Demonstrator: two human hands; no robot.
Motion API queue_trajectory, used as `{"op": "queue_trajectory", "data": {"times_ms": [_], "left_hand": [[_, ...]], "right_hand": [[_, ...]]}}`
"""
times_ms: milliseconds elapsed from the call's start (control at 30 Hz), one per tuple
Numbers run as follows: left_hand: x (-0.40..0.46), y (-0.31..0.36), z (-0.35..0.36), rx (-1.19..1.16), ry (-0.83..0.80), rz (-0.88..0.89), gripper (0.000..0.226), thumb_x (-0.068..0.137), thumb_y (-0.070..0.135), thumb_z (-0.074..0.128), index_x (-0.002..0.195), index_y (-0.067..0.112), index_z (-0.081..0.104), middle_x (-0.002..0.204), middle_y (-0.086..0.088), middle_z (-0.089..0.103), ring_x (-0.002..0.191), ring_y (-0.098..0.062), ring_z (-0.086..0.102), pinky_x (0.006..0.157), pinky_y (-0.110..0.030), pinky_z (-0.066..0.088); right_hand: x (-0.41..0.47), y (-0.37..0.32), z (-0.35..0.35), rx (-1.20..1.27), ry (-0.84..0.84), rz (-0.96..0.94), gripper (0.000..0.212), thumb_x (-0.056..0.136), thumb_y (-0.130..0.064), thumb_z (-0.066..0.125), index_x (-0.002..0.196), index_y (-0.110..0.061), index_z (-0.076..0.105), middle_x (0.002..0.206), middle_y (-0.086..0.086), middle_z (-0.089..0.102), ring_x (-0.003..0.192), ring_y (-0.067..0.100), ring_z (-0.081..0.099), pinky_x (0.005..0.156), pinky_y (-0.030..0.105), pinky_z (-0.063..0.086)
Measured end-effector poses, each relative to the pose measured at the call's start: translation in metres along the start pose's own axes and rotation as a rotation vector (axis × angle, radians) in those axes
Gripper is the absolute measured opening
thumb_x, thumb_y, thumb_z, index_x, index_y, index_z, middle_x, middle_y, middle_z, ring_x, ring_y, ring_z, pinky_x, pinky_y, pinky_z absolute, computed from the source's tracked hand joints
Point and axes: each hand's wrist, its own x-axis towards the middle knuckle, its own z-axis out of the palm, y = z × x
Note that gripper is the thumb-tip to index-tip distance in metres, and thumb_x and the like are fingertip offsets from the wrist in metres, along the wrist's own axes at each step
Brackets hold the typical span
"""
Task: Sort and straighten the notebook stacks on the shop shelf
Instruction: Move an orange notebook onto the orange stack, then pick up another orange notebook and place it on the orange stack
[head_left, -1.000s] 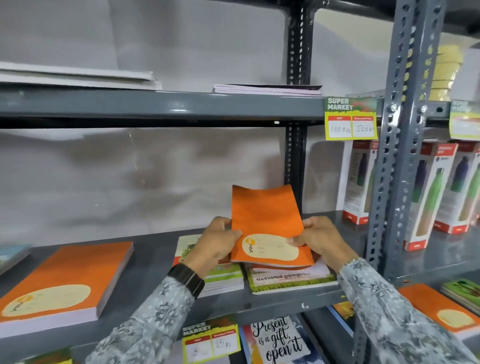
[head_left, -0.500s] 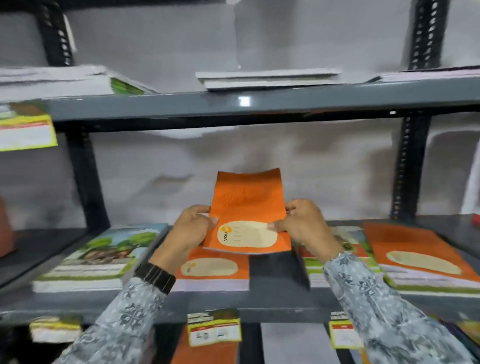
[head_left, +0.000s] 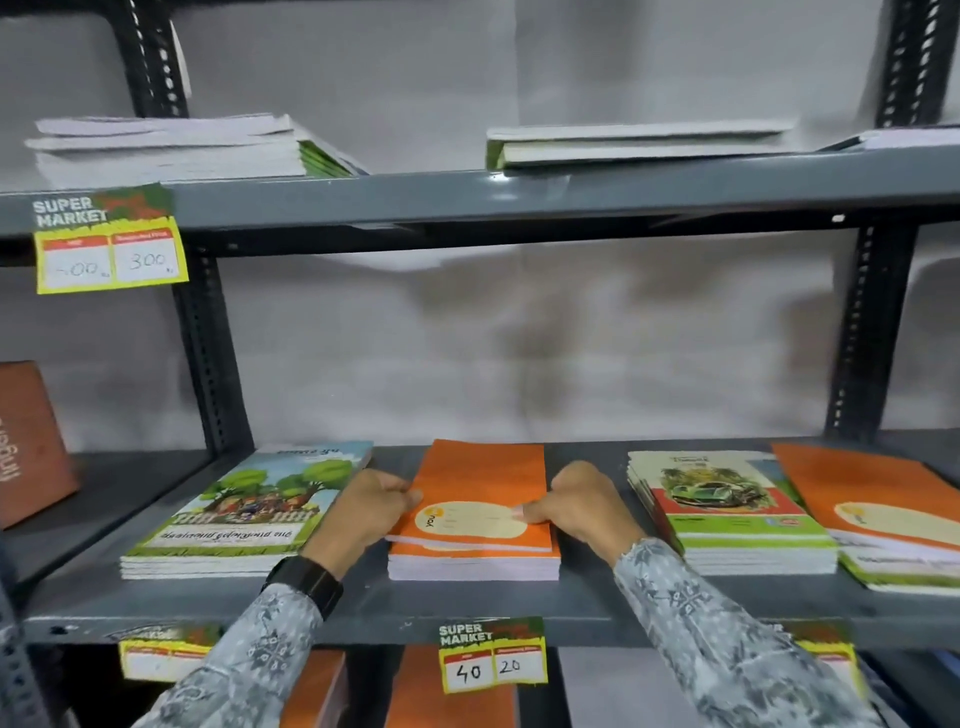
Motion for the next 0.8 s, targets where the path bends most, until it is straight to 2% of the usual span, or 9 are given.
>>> {"op": "queue_trajectory", "data": {"times_ms": [67, 133, 167, 233, 300, 433, 533, 667, 800], "left_hand": [[-0.001, 0.001, -0.001, 0.062, 0.036, 0.017, 0.011, 0.094, 0.022, 0.070, 0.100, 0.015, 0.077, 0.103, -0.004, 0.080, 0.091, -0.021, 0.076, 0.087, -0.033, 0.058], [-0.003, 0.008, 0.002, 0.184, 0.137, 0.092, 0.036, 0.093, 0.029, 0.070, 0.126, 0.017, 0.071, 0.122, -0.003, 0.074, 0.108, -0.022, 0.071, 0.098, -0.036, 0.055], [-0.006, 0.016, 0.005, 0.210, 0.199, 0.156, 0.039, 0.092, 0.031, 0.069, 0.130, 0.019, 0.069, 0.123, -0.001, 0.074, 0.109, -0.019, 0.070, 0.100, -0.037, 0.054], [-0.014, 0.038, 0.016, 0.190, 0.267, 0.294, 0.031, 0.092, 0.030, 0.069, 0.122, 0.025, 0.074, 0.111, 0.005, 0.077, 0.098, -0.011, 0.070, 0.095, -0.028, 0.054], [-0.019, 0.065, 0.037, 0.103, 0.238, 0.385, 0.019, 0.091, 0.027, 0.071, 0.108, 0.028, 0.078, 0.092, 0.015, 0.074, 0.081, 0.000, 0.067, 0.080, -0.016, 0.050], [-0.023, 0.118, 0.099, -0.038, 0.135, 0.495, 0.015, 0.089, 0.020, 0.073, 0.099, 0.029, 0.080, 0.077, 0.017, 0.068, 0.061, 0.012, 0.061, 0.070, -0.018, 0.047], [-0.028, 0.158, 0.166, -0.079, 0.018, 0.553, 0.016, 0.090, 0.021, 0.072, 0.104, 0.024, 0.080, 0.074, 0.014, 0.066, 0.049, 0.008, 0.056, 0.064, -0.021, 0.046], [-0.040, 0.205, 0.253, -0.082, -0.070, 0.572, 0.017, 0.089, 0.027, 0.073, 0.102, 0.022, 0.082, 0.073, 0.014, 0.072, 0.063, -0.001, 0.064, 0.071, -0.022, 0.053], [-0.049, 0.238, 0.332, 0.082, -0.102, 0.590, 0.020, 0.091, 0.015, 0.065, 0.098, 0.015, 0.083, 0.095, 0.001, 0.081, 0.078, -0.013, 0.073, 0.082, -0.027, 0.059]], "right_hand": [[-0.006, 0.001, -0.004, 0.021, 0.019, -0.073, 0.046, 0.065, -0.041, 0.093, 0.085, -0.021, 0.056, 0.086, -0.005, 0.071, 0.081, 0.016, 0.070, 0.071, 0.031, 0.056], [-0.013, 0.001, -0.015, 0.075, 0.072, -0.158, 0.047, 0.071, -0.041, 0.090, 0.099, -0.030, 0.054, 0.082, -0.010, 0.066, 0.082, 0.014, 0.068, 0.070, 0.028, 0.051], [-0.014, 0.002, -0.022, 0.086, 0.113, -0.203, 0.048, 0.074, -0.044, 0.087, 0.108, -0.031, 0.057, 0.080, -0.008, 0.066, 0.080, 0.014, 0.069, 0.068, 0.028, 0.050], [-0.014, 0.006, -0.043, 0.104, 0.197, -0.282, 0.056, 0.077, -0.043, 0.084, 0.125, -0.024, 0.063, 0.082, -0.002, 0.068, 0.079, 0.016, 0.069, 0.073, 0.033, 0.055], [-0.014, 0.016, -0.073, 0.119, 0.272, -0.348, 0.054, 0.079, -0.035, 0.084, 0.129, -0.022, 0.066, 0.081, -0.002, 0.068, 0.077, 0.016, 0.068, 0.081, 0.036, 0.057], [-0.019, 0.043, -0.138, 0.119, 0.373, -0.422, 0.043, 0.084, -0.024, 0.081, 0.125, -0.025, 0.067, 0.081, -0.004, 0.067, 0.070, 0.012, 0.064, 0.076, 0.027, 0.053], [-0.017, 0.083, -0.197, 0.062, 0.450, -0.408, 0.039, 0.085, -0.023, 0.079, 0.123, -0.026, 0.069, 0.082, -0.005, 0.067, 0.071, 0.013, 0.063, 0.078, 0.031, 0.053], [-0.016, 0.142, -0.271, -0.028, 0.573, -0.343, 0.031, 0.087, -0.013, 0.074, 0.118, -0.017, 0.073, 0.080, -0.007, 0.068, 0.073, 0.015, 0.065, 0.086, 0.042, 0.058], [-0.015, 0.194, -0.327, -0.341, 0.545, 0.016, 0.022, 0.087, -0.012, 0.060, 0.104, -0.008, 0.073, 0.106, 0.011, 0.073, 0.101, 0.035, 0.070, 0.088, 0.038, 0.056]]}}
